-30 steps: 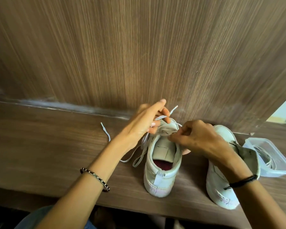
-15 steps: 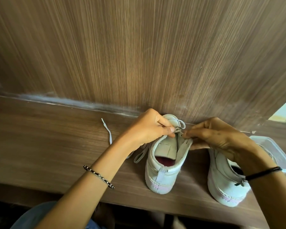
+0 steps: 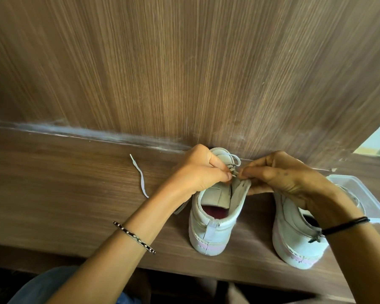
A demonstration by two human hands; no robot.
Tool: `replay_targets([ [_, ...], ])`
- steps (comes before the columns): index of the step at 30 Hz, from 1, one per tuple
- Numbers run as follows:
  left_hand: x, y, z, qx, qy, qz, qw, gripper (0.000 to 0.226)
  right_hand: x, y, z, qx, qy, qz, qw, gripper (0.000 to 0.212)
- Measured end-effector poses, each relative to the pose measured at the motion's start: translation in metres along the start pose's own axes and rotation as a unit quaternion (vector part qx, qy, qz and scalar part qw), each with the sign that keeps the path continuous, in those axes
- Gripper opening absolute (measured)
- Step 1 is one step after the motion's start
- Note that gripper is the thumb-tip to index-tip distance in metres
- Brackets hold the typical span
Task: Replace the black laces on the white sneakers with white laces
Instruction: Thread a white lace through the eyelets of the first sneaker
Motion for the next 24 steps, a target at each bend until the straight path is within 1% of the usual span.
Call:
replay_targets([
  [3,0.001,0.003,-0.002,-0.023,-0.003,-0.008,1.000,0.021,0.000,0.000,0.000,0.000,0.006,0.003,1.000,0.013],
  [7,0.002,0.005,-0.005,-0.038,0.013,-0.013,0.999,0.018,0.000,0.000,0.000,0.000,0.006,0.008,1.000,0.012],
  [10,0.005,0.009,-0.006,-0.036,0.023,0.018,0.999,0.024,0.002,0.000,0.000,0.004,-0.008,0.013,1.000,0.012],
  [14,0.008,0.013,-0.005,-0.054,0.037,0.034,0.997,0.022,-0.001,0.000,-0.002,0.008,-0.021,0.009,1.000,0.016],
  [17,0.005,0.007,0.002,-0.114,0.055,-0.028,0.992,0.016,-0.003,0.002,-0.003,0.030,-0.025,-0.015,0.999,0.018],
  [19,0.000,0.002,0.009,-0.162,0.060,-0.094,0.981,0.010,-0.002,0.001,-0.003,0.048,-0.032,-0.007,0.998,0.017],
  [20,-0.002,0.001,0.012,-0.173,0.063,-0.112,0.976,0.010,-0.002,0.000,-0.003,0.054,-0.036,-0.001,0.998,0.018],
  [22,-0.002,0.001,0.012,-0.169,0.070,-0.116,0.976,0.009,-0.002,-0.002,-0.004,0.049,-0.048,0.016,0.998,0.018],
  [24,-0.001,0.000,0.010,-0.154,0.074,-0.107,0.979,0.011,-0.001,-0.002,-0.005,0.042,-0.063,0.051,0.996,0.014],
])
Point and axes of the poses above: each hand's wrist, its own z-axis away from the middle knuckle, its own y-axis out of the palm, x = y × z, the point moved 9 cm from there along -z, towards the middle knuckle, and after that the axes turned 12 degrees about -y, right-handed, at the moved point
